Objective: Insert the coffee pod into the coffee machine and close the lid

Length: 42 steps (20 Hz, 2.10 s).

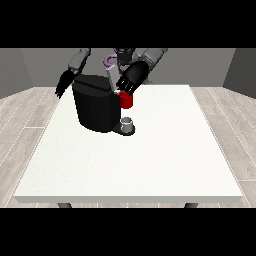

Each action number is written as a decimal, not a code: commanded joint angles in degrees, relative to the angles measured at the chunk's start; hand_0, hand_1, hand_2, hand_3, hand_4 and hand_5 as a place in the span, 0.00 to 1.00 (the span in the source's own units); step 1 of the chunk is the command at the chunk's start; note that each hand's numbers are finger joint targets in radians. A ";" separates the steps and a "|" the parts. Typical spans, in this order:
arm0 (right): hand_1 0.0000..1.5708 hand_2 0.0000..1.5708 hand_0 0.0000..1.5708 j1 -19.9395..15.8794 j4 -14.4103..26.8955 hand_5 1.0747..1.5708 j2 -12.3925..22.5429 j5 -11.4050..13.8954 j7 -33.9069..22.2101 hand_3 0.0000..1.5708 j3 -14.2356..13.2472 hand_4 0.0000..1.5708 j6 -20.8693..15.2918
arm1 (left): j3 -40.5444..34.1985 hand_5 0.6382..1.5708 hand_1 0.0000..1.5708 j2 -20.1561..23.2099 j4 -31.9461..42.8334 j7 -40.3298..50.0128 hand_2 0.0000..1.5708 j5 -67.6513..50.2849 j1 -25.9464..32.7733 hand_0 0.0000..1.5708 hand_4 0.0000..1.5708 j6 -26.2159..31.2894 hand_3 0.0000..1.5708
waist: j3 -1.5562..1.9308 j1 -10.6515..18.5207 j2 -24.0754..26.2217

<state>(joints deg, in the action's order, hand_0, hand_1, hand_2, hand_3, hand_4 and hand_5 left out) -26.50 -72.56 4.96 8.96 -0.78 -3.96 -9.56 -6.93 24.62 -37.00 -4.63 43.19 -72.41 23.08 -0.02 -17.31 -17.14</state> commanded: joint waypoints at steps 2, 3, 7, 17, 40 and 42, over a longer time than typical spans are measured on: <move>0.00 0.00 0.00 -0.59 0.77 1.00 -0.29 -0.30 1.08 0.00 -0.49 0.00 -0.42 | -0.40 1.00 0.77 0.28 -0.26 0.21 0.78 0.32 -2.03 0.77 0.23 -1.10 0.75 | 0.05 0.00 -0.87; 0.00 0.00 0.00 -0.58 0.81 1.00 -0.49 -0.29 0.38 0.00 -1.06 0.00 -1.45 | -0.34 1.00 0.76 0.47 -0.36 -2.04 0.77 0.09 -0.95 0.76 0.23 -1.15 0.75 | 0.04 0.73 -1.22; 0.00 0.00 0.00 -2.45 0.71 1.00 0.65 0.62 2.19 0.00 -0.52 0.09 -0.83 | 0.99 1.00 0.78 3.09 -0.67 -2.24 0.79 3.13 -2.71 0.78 0.00 -3.79 0.74 | 0.04 -0.13 -4.37; 0.00 0.00 0.00 -0.79 -1.40 1.00 1.37 -0.35 0.33 0.00 -0.42 0.00 0.80 | 1.81 1.00 0.70 5.13 1.64 -5.49 0.72 5.49 -0.56 0.70 0.00 -4.92 0.63 | 0.03 -1.52 -3.37; 0.00 0.00 0.00 -2.71 -5.23 1.00 -1.56 3.33 -3.10 0.00 3.12 0.14 -2.79 | 1.16 1.00 0.52 6.55 2.02 -12.68 0.58 8.29 -1.03 0.52 0.00 -13.63 0.42 | 0.01 -3.29 -7.11; 0.00 0.00 0.00 -1.53 -4.68 1.00 -0.75 2.83 -1.35 0.00 2.59 0.12 -1.92 | 1.62 1.00 0.32 8.11 1.36 -14.03 0.49 9.08 -0.49 0.32 0.00 -13.65 0.38 | 0.03 -2.52 -6.74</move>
<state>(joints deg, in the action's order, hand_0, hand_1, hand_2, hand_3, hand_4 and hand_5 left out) -29.20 -76.33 4.42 11.76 -3.21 -1.73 -11.54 -5.33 31.21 -36.40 -16.94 51.02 -74.04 12.15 0.14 -19.79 -23.19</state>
